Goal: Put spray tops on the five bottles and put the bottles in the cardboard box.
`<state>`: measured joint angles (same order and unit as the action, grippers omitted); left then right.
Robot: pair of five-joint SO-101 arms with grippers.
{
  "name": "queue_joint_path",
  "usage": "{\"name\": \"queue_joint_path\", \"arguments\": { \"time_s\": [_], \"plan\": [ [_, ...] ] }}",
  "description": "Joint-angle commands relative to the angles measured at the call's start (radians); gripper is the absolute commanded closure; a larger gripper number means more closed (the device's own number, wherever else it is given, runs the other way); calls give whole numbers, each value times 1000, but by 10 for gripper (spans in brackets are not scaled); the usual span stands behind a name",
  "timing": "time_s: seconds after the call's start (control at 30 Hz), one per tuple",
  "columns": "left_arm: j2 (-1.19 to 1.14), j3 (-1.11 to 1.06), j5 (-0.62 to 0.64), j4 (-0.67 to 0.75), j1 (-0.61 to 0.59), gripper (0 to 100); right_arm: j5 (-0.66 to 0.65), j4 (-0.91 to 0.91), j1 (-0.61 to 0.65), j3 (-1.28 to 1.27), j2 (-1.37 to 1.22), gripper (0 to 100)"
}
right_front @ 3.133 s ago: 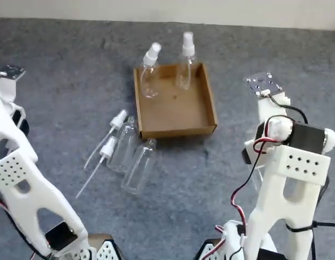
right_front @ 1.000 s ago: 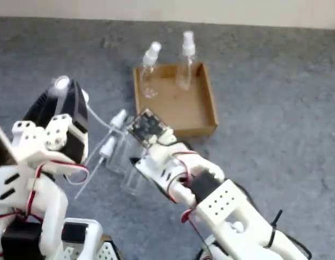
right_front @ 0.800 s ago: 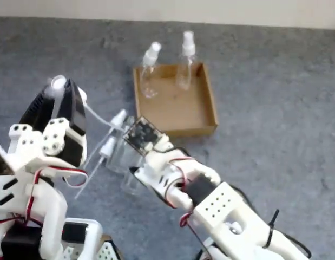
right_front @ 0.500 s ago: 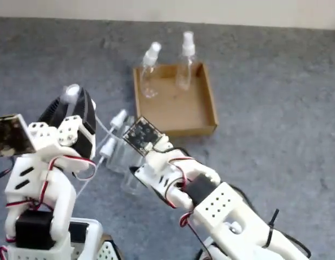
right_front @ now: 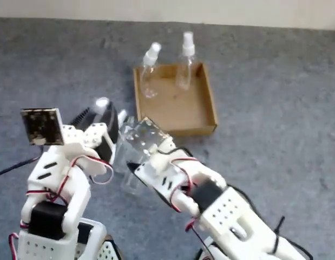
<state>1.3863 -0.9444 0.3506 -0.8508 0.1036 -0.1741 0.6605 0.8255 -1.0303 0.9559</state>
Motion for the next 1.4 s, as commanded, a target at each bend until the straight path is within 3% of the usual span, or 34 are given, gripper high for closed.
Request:
{"name": "queue_joint_path", "arguments": {
  "time_s": [0.0,0.2,0.47,0.73,1.03,1.2,1.37],
  "plan": [
    [5,-38,5,0,18,997,57,-74,-15,-56,174,995],
    [5,-113,6,2,27,997,69,-173,-28,-223,367,995],
    [5,-171,2,-3,186,996,66,-257,-28,-277,423,995],
    [7,-171,2,-5,199,996,69,-254,-148,-278,421,995],
    [8,-162,-6,0,185,996,69,-255,-147,-280,421,995],
    [8,-163,-121,25,-16,996,71,-251,-147,-280,427,995],
    [-33,-222,-123,273,-271,995,71,-160,-125,-275,429,995]
  ]
}}
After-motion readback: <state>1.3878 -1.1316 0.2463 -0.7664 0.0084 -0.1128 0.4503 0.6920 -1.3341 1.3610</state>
